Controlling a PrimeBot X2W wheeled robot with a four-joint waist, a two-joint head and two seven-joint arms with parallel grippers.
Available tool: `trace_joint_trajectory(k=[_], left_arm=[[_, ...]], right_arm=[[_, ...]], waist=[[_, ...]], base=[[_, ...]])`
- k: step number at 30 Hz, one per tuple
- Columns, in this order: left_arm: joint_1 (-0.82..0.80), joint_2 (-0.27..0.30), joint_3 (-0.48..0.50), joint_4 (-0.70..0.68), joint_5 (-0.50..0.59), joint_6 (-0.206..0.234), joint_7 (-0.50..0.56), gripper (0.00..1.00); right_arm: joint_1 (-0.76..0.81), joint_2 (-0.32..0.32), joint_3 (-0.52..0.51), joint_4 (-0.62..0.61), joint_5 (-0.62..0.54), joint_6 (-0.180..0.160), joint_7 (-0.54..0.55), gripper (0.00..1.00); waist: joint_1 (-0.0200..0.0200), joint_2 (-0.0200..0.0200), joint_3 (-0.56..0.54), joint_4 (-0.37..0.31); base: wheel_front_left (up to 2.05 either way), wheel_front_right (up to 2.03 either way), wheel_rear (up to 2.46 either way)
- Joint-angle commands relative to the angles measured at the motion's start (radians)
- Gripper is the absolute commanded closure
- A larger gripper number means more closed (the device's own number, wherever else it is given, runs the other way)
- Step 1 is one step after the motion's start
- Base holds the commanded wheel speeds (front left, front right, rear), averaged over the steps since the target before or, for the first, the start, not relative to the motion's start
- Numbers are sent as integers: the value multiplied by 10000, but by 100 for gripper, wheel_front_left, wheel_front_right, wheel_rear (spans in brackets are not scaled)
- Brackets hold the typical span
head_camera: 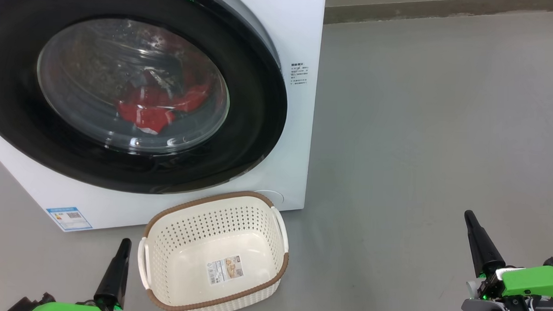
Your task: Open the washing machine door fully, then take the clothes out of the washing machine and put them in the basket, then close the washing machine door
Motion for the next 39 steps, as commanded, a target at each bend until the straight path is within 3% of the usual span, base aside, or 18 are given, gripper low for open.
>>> trace_joint_trajectory(k=[1, 39], left_arm=[[-396, 137, 347, -250, 121, -71, 67, 100], [-403, 85, 422, -246, 183, -71, 127, 100]], right_arm=[[-406, -67, 158, -289, -4, -6, 61, 100], [-412, -29, 102, -286, -50, -6, 106, 100]], waist=[[-1, 0, 0, 0], [-1, 0, 0, 0]], base=[[0, 0, 0], [0, 0, 0]])
